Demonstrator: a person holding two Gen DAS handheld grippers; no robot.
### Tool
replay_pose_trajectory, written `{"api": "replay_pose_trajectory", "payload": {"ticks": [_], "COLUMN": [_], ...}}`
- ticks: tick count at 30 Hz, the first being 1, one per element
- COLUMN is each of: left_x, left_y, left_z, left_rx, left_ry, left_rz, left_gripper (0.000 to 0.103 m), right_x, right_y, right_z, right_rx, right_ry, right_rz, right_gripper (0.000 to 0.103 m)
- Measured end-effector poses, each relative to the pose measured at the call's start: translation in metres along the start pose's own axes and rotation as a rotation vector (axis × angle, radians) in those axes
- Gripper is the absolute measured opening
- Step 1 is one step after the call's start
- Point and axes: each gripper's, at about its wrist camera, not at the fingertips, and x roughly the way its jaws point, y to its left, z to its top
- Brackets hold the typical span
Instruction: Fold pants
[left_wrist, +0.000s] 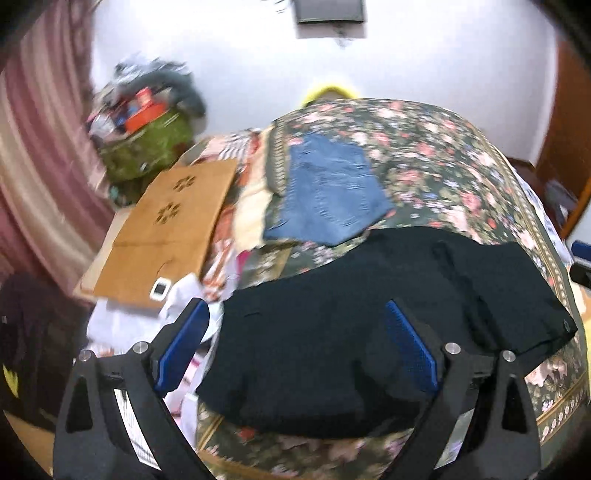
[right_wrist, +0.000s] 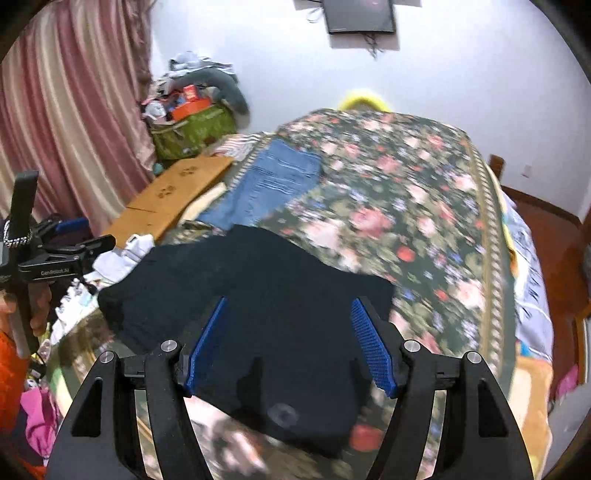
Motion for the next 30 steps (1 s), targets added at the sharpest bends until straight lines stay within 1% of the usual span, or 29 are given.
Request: {"api": "replay_pose_trajectory", "payload": {"ticks": [3,5,7,11,14,15,18,20,22,27,30], "left_x": [0.008,0.019,0.03,0.046,0.06,0.065,0.074,0.084,0.094,0.118,0.137], "left_y": [0.028,0.046,0.058,0.071,0.076,0.078,0.083,0.088,0.089,0.094,0.095], "left_z": [-0.014,-0.027,-0.04,-0.063,-0.081,-0.088,-0.098,-0.104,-0.106,-0.101,-0.096], "left_rx": [-0.09,-0.167,-0.211,-0.261,-0.287,-0.31,-0.366,-0.437,-0.493,-0.563,-0.598], "left_ry": [0.062,0.124,0.175,0.27,0.362,0.398,0.457,0.504,0.535,0.575,0.606], "left_rz": [-0.04,-0.079,-0.092,-0.124,-0.184,-0.218,-0.318,-0.394,-0.442,-0.515,-0.52], "left_gripper": [0.097,0.097,0.097,0.097,0.097,0.097,0.097,0.097,0.097,0.1,0.1], "right_x": [0.02,0.038,0.055,0.078,0.078,0.078,0.078,0.078,0.078,0.081,0.081], "right_y": [0.021,0.03,0.039,0.052,0.046,0.044,0.047,0.048,0.048,0.044,0.044], "right_z": [0.002,-0.002,-0.007,-0.022,-0.024,-0.025,-0.028,-0.028,-0.028,-0.028,-0.028], "right_rx": [-0.041,-0.058,-0.074,-0.12,-0.087,-0.078,-0.08,-0.084,-0.079,-0.058,-0.056], "right_ry": [0.028,0.068,0.111,0.199,0.21,0.215,0.212,0.214,0.215,0.221,0.219], "right_rz": [0.027,0.048,0.059,0.045,0.066,0.073,0.069,0.066,0.071,0.094,0.097], "right_gripper": [0.065,0.065,0.065,0.065,0.065,0.065,0.065,0.065,0.065,0.066,0.067]}}
